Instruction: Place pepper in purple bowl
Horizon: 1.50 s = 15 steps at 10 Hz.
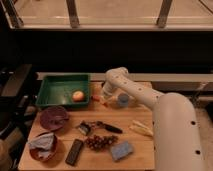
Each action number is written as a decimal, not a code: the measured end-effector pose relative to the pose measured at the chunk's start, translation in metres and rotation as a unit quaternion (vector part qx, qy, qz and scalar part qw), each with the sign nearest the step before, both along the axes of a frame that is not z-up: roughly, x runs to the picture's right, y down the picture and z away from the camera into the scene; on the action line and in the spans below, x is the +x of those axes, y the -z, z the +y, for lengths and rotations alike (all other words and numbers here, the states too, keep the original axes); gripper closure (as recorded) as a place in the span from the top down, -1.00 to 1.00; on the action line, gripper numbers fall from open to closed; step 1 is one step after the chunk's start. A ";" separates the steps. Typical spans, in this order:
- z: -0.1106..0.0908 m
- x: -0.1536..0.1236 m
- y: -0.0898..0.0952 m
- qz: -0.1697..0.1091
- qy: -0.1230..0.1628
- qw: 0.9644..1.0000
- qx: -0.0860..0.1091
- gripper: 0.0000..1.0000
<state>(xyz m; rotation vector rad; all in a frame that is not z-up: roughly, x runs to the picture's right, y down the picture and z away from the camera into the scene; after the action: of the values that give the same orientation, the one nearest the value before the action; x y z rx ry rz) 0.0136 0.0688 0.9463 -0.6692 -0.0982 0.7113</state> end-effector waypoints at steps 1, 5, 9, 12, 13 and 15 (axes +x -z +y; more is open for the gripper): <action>-0.004 0.009 0.012 0.000 0.009 1.000 0.011 -1.00; -0.016 0.088 0.066 0.005 0.055 0.998 0.043 -1.00; -0.006 0.136 0.113 -0.034 0.108 0.992 0.054 -1.00; -0.014 0.117 0.135 -0.098 0.137 0.983 0.069 -1.00; -0.017 0.097 0.144 -0.133 0.148 0.977 0.075 -1.00; -0.022 0.051 0.162 -0.195 0.168 0.963 0.083 -1.00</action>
<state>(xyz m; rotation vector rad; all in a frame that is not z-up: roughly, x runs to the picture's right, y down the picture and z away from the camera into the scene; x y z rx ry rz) 0.0649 0.0465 0.7845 -0.6371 -0.3936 0.2331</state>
